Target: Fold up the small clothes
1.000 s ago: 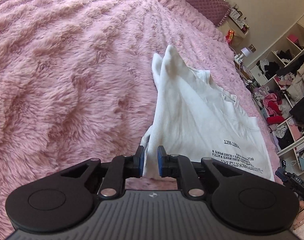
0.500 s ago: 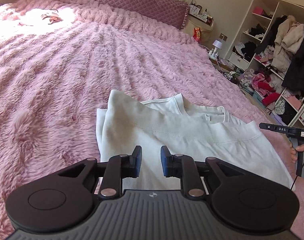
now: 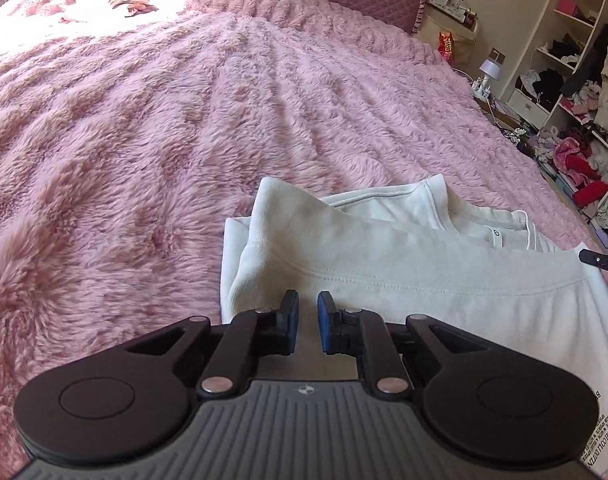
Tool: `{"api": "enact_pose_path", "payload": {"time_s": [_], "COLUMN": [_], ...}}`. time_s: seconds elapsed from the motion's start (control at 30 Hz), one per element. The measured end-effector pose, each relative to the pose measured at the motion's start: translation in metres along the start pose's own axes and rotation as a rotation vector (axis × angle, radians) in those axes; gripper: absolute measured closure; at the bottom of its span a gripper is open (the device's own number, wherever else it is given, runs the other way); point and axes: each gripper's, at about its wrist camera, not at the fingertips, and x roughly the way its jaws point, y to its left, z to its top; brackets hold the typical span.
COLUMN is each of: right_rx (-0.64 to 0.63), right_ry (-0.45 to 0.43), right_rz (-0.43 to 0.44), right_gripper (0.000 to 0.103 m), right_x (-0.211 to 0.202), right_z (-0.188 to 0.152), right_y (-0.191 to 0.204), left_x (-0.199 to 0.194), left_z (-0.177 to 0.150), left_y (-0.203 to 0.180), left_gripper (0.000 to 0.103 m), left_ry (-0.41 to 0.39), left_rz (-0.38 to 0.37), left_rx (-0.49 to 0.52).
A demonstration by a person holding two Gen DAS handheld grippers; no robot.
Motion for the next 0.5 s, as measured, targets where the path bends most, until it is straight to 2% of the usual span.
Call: {"api": "enact_pose_path", "payload": {"time_s": [0.13, 0.2, 0.3, 0.33, 0.43, 0.5], "right_rx": [-0.066, -0.066, -0.043, -0.031, -0.006, -0.005], "right_ry": [0.052, 0.032, 0.000, -0.001, -0.002, 0.003], "right_rz": [-0.064, -0.066, -0.032, -0.025, -0.018, -0.021], "right_gripper": [0.100, 0.100, 0.100, 0.099, 0.099, 0.099], "right_x": [0.020, 0.020, 0.013, 0.012, 0.011, 0.012], "right_z": [-0.014, -0.019, -0.021, -0.021, -0.022, -0.022], "right_y": [0.011, 0.014, 0.009, 0.006, 0.004, 0.007], "left_x": [0.001, -0.002, -0.016, -0.019, -0.015, -0.009], "left_z": [-0.003, 0.000, 0.006, 0.008, 0.019, 0.025], "left_y": [0.000, -0.001, -0.008, -0.010, -0.015, -0.015], "left_gripper": [0.095, 0.095, 0.087, 0.081, 0.077, 0.075], "left_ry": [-0.003, -0.024, -0.115, -0.136, -0.142, -0.138], "left_rz": [0.047, 0.038, -0.029, -0.022, 0.051, 0.070], "left_rx": [-0.009, -0.026, 0.011, 0.026, 0.066, 0.074]}}
